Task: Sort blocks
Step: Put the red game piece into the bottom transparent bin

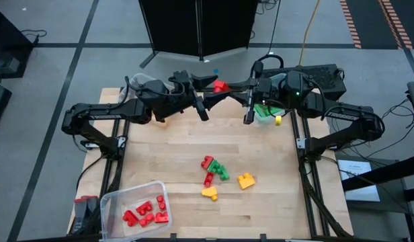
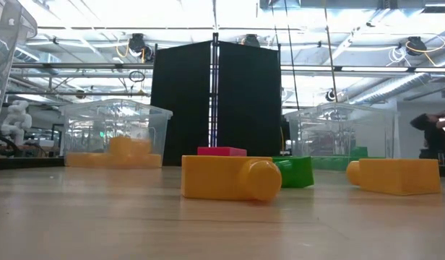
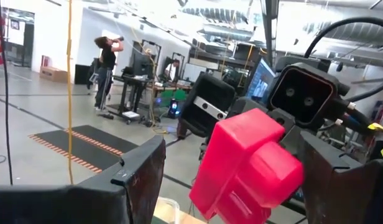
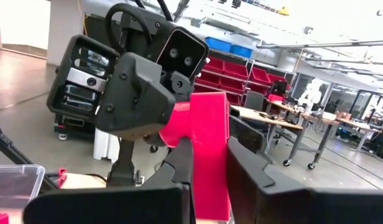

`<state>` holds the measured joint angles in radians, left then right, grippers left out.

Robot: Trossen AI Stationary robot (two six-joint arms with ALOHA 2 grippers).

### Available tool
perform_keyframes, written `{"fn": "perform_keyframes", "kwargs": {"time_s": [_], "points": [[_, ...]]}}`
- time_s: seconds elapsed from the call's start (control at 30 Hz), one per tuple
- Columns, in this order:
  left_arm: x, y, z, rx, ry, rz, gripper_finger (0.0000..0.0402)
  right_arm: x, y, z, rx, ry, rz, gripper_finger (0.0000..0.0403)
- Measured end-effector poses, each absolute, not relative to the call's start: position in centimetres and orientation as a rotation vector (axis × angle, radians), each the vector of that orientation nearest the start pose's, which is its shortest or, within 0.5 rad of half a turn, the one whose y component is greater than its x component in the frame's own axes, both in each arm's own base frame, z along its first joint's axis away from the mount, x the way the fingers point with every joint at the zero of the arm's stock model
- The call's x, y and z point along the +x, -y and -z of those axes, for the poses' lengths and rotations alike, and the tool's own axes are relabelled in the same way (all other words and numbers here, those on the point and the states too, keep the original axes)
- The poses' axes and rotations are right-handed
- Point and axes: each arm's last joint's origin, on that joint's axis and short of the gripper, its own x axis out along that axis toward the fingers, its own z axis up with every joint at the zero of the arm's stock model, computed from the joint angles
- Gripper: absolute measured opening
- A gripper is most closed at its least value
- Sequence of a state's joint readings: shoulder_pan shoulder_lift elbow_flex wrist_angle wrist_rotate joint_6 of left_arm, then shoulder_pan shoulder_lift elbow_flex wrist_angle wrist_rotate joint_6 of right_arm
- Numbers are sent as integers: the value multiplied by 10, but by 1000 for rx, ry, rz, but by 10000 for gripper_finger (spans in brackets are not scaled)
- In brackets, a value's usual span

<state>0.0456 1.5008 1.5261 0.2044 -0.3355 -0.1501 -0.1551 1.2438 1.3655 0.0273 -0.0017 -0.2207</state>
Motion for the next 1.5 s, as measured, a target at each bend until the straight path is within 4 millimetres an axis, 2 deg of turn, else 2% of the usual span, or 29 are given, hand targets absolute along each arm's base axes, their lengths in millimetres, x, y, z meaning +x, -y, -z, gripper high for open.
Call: {"fn": "perform_keyframes", "kwargs": {"time_s": [0.27,0.67,1.0,1.27,1.37,1.5], "points": [[338,-25,-454,-182,255,-374,244,271,42,-452,-219,112,158,42],[338,-25,-453,-181,252,-377,138,275,42,-449,-216,107,145,42],[338,-25,-453,-181,252,-377,109,275,42,-449,-213,108,144,45],[338,-26,-453,-181,248,-384,107,273,42,-450,-214,108,140,171],[338,-26,-453,-181,248,-384,107,272,42,-449,-229,86,162,194],[338,-26,-453,-180,244,-384,107,266,42,-447,-248,31,189,202]]}}
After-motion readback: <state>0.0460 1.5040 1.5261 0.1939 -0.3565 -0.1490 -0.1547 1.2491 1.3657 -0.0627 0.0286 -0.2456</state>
